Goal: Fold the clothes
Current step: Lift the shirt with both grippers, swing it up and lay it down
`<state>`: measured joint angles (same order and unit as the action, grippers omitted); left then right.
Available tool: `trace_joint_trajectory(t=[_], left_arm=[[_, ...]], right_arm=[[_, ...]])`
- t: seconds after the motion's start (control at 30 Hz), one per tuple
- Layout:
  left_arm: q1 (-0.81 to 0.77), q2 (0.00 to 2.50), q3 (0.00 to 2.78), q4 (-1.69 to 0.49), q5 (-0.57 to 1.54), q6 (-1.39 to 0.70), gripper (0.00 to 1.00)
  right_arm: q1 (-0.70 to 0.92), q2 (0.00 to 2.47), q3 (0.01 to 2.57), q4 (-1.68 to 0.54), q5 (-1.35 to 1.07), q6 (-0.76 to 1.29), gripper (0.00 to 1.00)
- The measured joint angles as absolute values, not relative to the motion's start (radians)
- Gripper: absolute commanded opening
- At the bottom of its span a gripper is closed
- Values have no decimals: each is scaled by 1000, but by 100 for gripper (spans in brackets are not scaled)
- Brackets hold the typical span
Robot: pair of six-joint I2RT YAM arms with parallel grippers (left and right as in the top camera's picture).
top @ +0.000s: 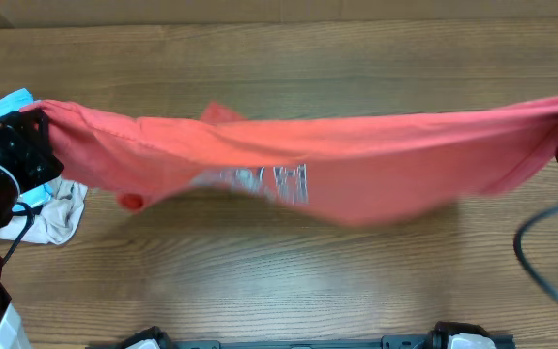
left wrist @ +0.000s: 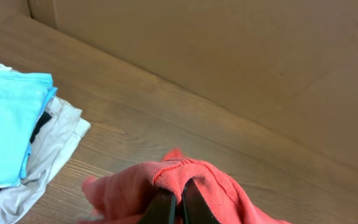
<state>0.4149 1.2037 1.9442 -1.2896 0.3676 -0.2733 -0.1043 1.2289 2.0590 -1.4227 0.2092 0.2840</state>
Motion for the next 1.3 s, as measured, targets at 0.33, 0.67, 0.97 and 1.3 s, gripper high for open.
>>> trace_joint_trajectory(t=[0.33, 0.67, 0.97, 1.3], left_arm=[[318, 1570, 1945, -978, 400, -287, 4], [232, 1835, 1977, -445, 417, -394, 4], [290, 1787, 2418, -928, 446, -341, 4], [161, 1882, 2223, -1467, 355, -170, 4]], right_arm=[[-103, 1741, 2056, -1236, 191, 263, 4], [-103, 1906, 2088, -939, 142, 261, 4], [-102, 1856, 2275, -1128, 130, 234, 4], [-103, 1855, 2112, -1398, 178, 215, 4]])
